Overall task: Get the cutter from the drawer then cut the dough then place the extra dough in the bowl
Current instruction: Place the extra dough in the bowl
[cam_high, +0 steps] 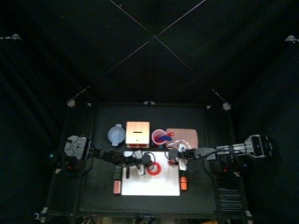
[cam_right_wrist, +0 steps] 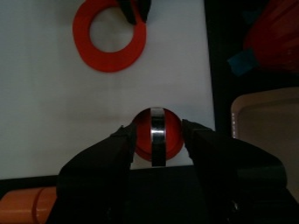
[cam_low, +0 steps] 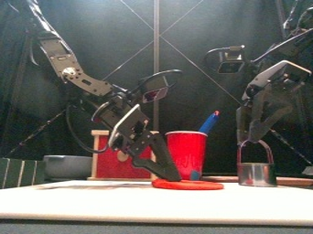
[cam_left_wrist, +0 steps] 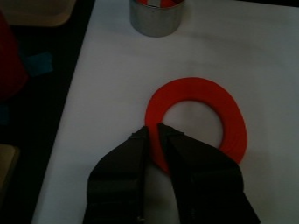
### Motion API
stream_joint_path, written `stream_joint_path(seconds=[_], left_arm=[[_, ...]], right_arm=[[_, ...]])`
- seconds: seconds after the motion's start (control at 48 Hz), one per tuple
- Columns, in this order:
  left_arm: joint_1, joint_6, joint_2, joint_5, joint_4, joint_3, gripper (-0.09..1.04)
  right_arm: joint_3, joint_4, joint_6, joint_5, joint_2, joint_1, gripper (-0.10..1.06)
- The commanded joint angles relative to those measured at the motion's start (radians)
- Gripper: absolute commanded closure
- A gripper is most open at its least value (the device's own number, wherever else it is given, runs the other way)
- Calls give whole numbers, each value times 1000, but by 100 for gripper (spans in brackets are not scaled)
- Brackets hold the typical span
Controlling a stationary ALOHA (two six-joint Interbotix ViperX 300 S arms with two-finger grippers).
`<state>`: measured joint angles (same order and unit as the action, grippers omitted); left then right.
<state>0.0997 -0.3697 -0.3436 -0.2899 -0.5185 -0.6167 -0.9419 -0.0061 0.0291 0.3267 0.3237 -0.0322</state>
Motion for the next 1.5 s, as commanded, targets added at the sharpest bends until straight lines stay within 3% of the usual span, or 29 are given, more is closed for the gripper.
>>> stream_joint_path(seconds=[0.021,0.312,0.604,1.104,1.5], left_arm=[[18,3,15,12,49,12,44],[21,2,130,5,69,52,44],[-12,3,272,-60,95,-18,44],[-163,-5,566,-394,100,-249,44],[-339,3,839,-410,95,-489,44]], right_arm=[[20,2,0,-6,12,-3,15],[26,15,2,-2,12,-3,15],[28,15,2,0,12,-6,15],[63,8,-2,-34,12,-11,15],[117,-20,-3,-299,12,9,15]])
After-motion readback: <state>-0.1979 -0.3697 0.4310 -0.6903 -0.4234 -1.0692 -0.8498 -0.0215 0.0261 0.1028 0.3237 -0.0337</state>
